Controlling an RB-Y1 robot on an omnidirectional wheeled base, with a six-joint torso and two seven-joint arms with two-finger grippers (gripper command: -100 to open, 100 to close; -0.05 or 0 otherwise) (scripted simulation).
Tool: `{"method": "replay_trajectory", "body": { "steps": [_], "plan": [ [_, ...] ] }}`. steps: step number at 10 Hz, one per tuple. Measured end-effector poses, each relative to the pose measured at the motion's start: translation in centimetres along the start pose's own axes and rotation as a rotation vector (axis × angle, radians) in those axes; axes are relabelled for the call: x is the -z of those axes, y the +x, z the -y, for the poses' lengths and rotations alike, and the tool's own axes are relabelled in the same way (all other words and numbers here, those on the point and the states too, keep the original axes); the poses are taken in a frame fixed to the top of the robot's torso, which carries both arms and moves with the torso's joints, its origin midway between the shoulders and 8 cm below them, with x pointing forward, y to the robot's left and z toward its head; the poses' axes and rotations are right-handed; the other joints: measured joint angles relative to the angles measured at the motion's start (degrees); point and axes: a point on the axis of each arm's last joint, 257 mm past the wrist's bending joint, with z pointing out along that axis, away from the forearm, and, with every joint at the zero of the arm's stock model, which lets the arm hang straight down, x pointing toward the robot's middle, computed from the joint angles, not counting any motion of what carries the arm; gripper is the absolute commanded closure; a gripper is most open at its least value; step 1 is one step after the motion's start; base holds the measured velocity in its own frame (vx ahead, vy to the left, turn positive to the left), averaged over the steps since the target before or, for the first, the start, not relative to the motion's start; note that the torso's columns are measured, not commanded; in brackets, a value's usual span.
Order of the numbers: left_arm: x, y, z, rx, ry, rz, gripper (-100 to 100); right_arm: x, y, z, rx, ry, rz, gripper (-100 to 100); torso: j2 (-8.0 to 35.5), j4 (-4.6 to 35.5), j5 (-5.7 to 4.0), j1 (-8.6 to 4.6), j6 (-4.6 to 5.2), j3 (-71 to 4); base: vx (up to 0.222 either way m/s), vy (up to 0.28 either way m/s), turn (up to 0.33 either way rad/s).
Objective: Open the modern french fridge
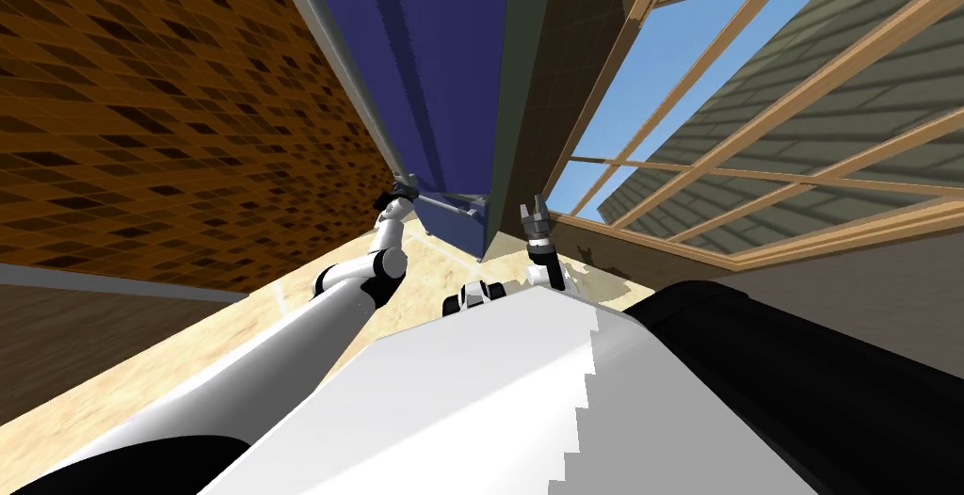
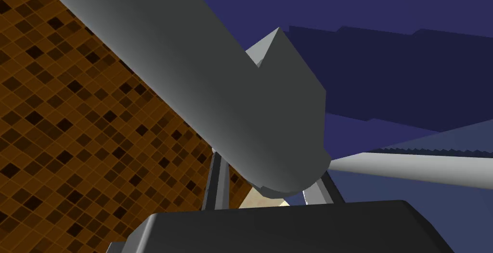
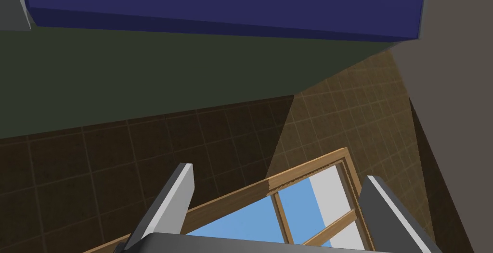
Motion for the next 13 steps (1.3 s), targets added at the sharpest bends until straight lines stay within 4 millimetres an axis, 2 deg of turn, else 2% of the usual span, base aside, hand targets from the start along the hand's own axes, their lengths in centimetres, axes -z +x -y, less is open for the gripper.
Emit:
{"method": "replay_trajectory", "body": {
  "steps": [1, 3, 4, 5, 6, 7, 10, 12, 13],
  "plan": [
    [0.3, -0.8, 1.4, 0.000, 0.025, 0.011, 100, 0.0, 0.0, 0.0, 0.000, 0.000, 0.000, 0, 0.14, 0.04, -0.04, -0.10, 0.10, 0.11, -0.072, -0.215, 0.154],
    [0.2, -1.9, 2.2, -0.003, 0.033, 0.028, 100, 0.0, 0.0, 0.0, 0.000, 0.000, 0.000, 0, 0.00, 0.15, -0.04, 0.32, 0.71, 0.01, -0.074, -0.119, 0.086],
    [-0.2, -2.4, 3.1, -0.005, 0.041, 0.038, 100, 0.0, 0.0, 0.0, 0.000, 0.000, 0.000, 0, 0.08, 0.19, -0.10, -0.04, 0.22, 0.05, -0.100, -0.246, 0.151],
    [-0.1, -2.7, 4.3, -0.004, 0.062, 0.040, 100, 0.0, 0.0, 0.0, 0.000, 0.000, 0.000, 0, 0.28, 0.18, -0.14, -0.21, 0.25, 0.20, -0.069, -0.146, 0.074],
    [0.1, -3.1, 4.7, -0.004, 0.070, 0.045, 100, 0.0, 0.0, 0.0, 0.000, 0.000, 0.000, 0, 0.22, 0.21, -0.16, -0.06, 0.59, 0.17, -0.065, -0.139, 0.097],
    [0.1, -3.6, 5.1, -0.006, 0.073, 0.054, 100, 0.0, 0.0, 0.0, 0.000, 0.000, 0.000, 0, 0.13, 0.24, -0.18, -0.12, 0.52, 0.10, -0.082, -0.259, 0.181],
    [0.4, -5.3, 8.4, -0.009, 0.120, 0.081, 100, 0.0, 0.0, 0.0, 0.000, 0.000, 0.000, 0, 0.33, 0.32, -0.24, -0.22, 0.37, 0.24, -0.106, -0.262, 0.174],
    [0.6, -6.3, 9.7, -0.010, 0.142, 0.094, 100, 0.0, 0.0, 0.0, 0.000, 0.000, 0.000, 0, 0.30, 0.32, -0.24, -0.18, 0.60, 0.20, -0.100, -0.141, 0.083],
    [0.8, -7.1, 9.5, -0.010, 0.140, 0.105, 100, 0.0, 0.0, 0.0, 0.000, 0.000, 0.000, 0, 0.02, 0.28, -0.23, 0.02, 0.60, 0.04, -0.071, -0.219, 0.200]
  ]
}}
